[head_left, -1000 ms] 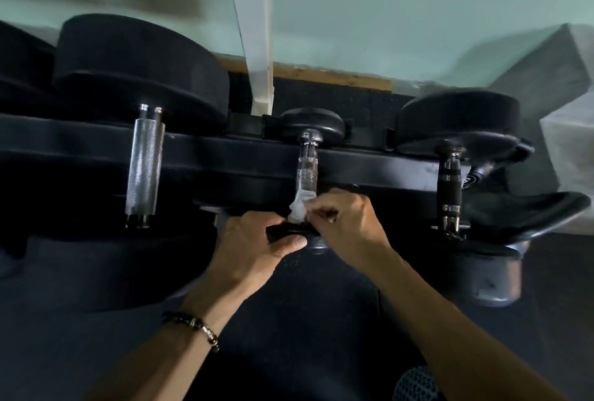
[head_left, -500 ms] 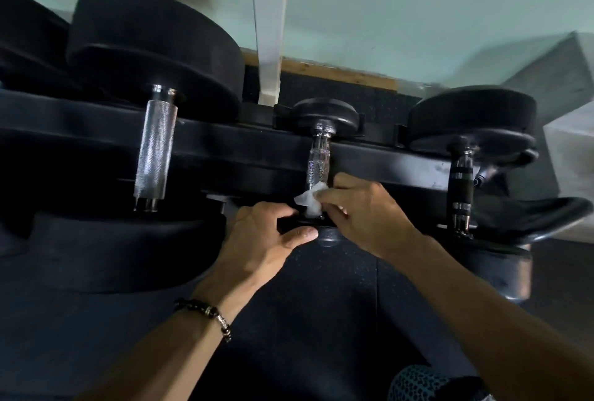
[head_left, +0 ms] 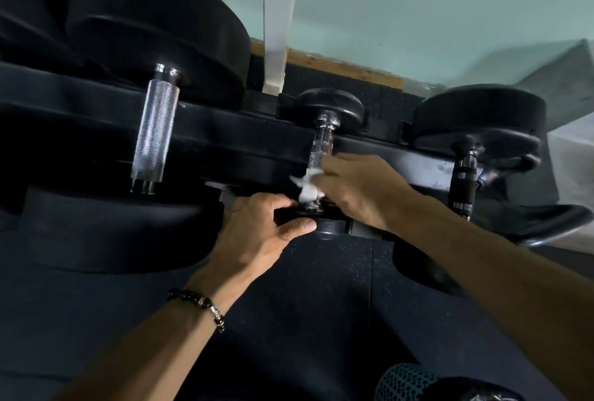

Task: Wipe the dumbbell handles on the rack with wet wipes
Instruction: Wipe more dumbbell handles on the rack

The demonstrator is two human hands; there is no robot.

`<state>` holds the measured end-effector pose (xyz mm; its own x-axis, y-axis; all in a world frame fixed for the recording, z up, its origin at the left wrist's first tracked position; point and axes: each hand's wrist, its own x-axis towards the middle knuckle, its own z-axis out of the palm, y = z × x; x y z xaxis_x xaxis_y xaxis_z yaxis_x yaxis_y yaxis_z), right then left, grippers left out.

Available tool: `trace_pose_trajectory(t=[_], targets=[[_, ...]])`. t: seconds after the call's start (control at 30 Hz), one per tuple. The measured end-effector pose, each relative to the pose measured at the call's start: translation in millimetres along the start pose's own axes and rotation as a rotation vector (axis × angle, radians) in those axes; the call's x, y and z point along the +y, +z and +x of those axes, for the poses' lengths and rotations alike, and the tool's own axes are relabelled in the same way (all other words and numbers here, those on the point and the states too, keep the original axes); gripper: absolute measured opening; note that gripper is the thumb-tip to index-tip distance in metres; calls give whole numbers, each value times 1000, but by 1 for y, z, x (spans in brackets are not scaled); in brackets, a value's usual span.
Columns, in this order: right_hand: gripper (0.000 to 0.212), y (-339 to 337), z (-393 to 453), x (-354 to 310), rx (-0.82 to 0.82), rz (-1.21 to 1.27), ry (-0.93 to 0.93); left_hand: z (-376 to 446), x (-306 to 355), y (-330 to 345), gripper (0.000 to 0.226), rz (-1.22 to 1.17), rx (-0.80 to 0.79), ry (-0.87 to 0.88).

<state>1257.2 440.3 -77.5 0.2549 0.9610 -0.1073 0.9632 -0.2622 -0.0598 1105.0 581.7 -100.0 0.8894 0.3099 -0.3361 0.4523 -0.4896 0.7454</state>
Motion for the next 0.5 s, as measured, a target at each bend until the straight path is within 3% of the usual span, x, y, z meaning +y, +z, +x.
trace_pose_trajectory(t=[0.07,0.17,0.33,0.4,0.5], targets=[[20,-3,13,12,145,-59,223,0,-1,1,81,3,15,-5],[8,6,8,11,407,248,490,1,-2,2,84,13,10,-12],[23,20,-24,-31,172,784,751,3,-4,2,86,44,-17,-36],[22,23,-20,-27,219,825,799,3,-5,2,86,53,-31,-34],[15,19,0,-21,418,902,906,3,-5,2,84,15,-31,-36]])
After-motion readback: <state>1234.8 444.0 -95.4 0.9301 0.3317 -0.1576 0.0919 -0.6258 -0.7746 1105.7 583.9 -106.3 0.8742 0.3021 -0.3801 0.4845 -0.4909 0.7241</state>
